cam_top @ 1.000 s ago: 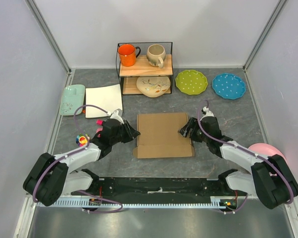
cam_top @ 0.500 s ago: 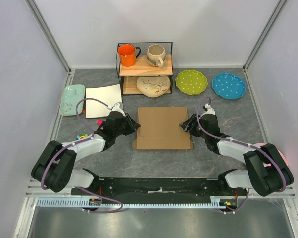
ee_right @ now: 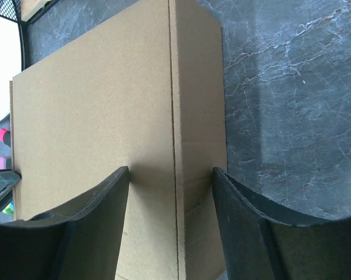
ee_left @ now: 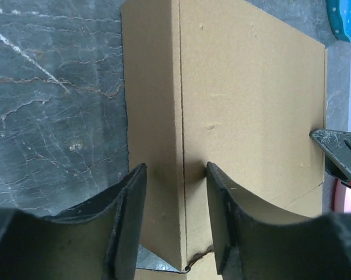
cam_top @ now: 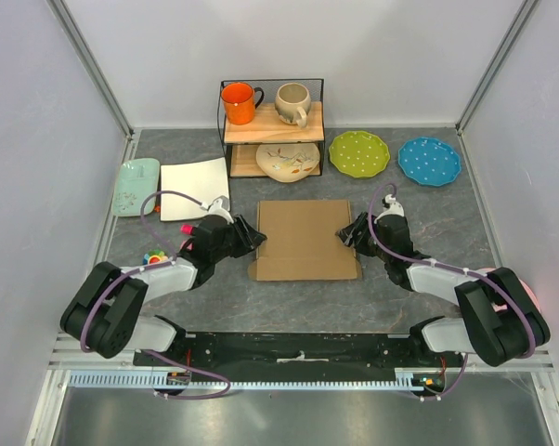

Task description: Fold the paper box

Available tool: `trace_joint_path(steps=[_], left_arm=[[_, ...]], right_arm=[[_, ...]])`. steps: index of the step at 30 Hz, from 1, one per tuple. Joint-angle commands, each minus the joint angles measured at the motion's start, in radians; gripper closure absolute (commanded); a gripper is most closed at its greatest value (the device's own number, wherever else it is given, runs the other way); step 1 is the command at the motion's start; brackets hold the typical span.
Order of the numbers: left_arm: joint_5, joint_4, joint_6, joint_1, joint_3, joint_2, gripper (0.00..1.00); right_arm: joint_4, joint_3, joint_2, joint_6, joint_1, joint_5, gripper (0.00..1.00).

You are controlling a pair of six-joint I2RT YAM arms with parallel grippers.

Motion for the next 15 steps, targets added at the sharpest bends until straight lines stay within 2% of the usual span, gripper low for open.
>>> trace_joint_path(steps=[1, 4, 5, 6, 7, 8, 10, 13, 15], left_arm=[[0.045, 0.015, -0.039, -0.008, -0.051, -0.002, 0.44], [0.033, 0.068, -0.047, -0.008, -0.091, -0.022, 0.43], [0.039, 0.071, -0.041, -0.008, -0.091, -0.018, 0.45], [0.047, 0.081, -0.033, -0.008, -0.091, 0.005, 0.50], [0.071, 0.091, -0.029, -0.008, -0.091, 0.019, 0.64], [0.083, 0.102, -0.030, -0.008, -0.093, 0.034, 0.71], [0.109, 0.156, -0.045, -0.008, -0.110, 0.079, 0.84], [0.114, 0.211, -0.068, -0.008, -0.144, 0.088, 0.94], [0.102, 0.200, -0.075, -0.008, -0.147, 0.072, 0.96]], right_arm=[[-0.148, -0.043, 0.005, -0.035, 0.013, 0.011, 0.34], [-0.136, -0.051, 0.003, -0.040, 0.013, 0.003, 0.40], [-0.128, -0.053, 0.009, -0.038, 0.013, -0.003, 0.51], [-0.122, -0.059, 0.017, -0.032, 0.013, -0.008, 0.57], [-0.104, -0.062, 0.028, -0.027, 0.014, -0.018, 0.62], [-0.094, -0.066, 0.033, -0.023, 0.013, -0.025, 0.72], [-0.074, -0.079, 0.043, -0.015, 0.014, -0.037, 0.78], [-0.082, -0.085, 0.027, -0.013, 0.013, -0.037, 0.85], [-0.100, -0.082, 0.004, -0.017, 0.014, -0.032, 0.86]])
